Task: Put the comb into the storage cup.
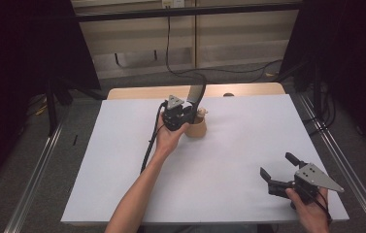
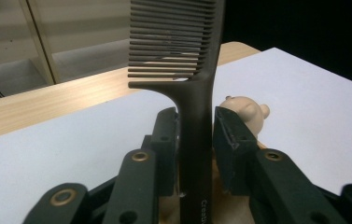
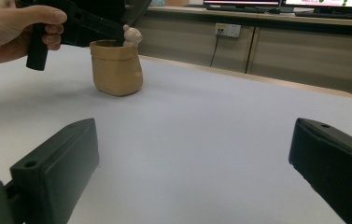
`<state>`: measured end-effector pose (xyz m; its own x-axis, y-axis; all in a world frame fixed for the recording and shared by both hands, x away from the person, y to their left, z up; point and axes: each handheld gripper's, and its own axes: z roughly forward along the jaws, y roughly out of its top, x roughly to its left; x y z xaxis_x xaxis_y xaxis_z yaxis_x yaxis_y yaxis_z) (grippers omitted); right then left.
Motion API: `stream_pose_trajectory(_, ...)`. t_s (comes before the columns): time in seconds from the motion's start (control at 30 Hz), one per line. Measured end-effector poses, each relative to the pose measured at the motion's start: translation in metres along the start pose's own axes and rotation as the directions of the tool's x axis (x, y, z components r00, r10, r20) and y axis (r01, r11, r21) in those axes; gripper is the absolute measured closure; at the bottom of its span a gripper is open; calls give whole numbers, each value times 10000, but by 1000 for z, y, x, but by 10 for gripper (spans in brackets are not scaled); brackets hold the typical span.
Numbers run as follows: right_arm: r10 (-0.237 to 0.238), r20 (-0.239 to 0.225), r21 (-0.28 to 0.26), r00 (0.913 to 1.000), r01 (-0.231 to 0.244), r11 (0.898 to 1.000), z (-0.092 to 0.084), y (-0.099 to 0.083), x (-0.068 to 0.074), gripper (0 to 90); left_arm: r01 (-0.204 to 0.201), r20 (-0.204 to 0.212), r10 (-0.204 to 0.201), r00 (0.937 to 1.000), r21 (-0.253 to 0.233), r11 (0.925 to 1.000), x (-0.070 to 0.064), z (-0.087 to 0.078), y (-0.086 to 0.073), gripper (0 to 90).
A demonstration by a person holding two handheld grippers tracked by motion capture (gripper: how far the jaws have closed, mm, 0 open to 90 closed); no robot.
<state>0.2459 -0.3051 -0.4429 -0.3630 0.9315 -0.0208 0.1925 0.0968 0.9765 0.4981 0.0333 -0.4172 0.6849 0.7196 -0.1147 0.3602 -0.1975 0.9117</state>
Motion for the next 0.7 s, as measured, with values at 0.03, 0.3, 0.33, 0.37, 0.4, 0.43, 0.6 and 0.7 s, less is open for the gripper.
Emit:
stream_pose_trajectory(0.03,4,0,-6,10000,-4,10000,0,0,0,14,70,13,-70,10000,-41,10000,1,0,0,675)
stream_pose_trajectory(0.3,7,-41,-25,10000,-7,10000,1,0,1,14,258,18,-258,9997,-140,9996,5,-3,2,629)
stream_pose_trajectory(0.33,12,-44,-22,10000,-12,10000,1,0,1,14,271,11,-271,9996,-125,9996,5,-4,2,620)
stream_pose_trajectory(0.37,6,-42,-23,10000,-6,10000,1,0,0,14,210,8,-210,9998,-123,9997,5,-4,2,610)
stream_pose_trajectory(0.4,8,-41,-26,10000,-8,10000,1,0,0,14,128,-7,-128,9999,-99,9999,6,-5,2,594)
stream_pose_trajectory(0.43,10,-39,-28,10000,-10,10000,1,0,0,14,170,-16,-170,9999,-132,9998,5,-5,2,585)
stream_pose_trajectory(0.6,-3,-35,-29,10000,3,10000,1,0,0,14,61,181,-57,9998,-231,9997,3,-7,3,512)
stream_pose_trajectory(0.7,-11,-28,-33,10000,11,10000,1,0,0,14,275,146,-270,9995,-364,9990,2,-8,2,487)
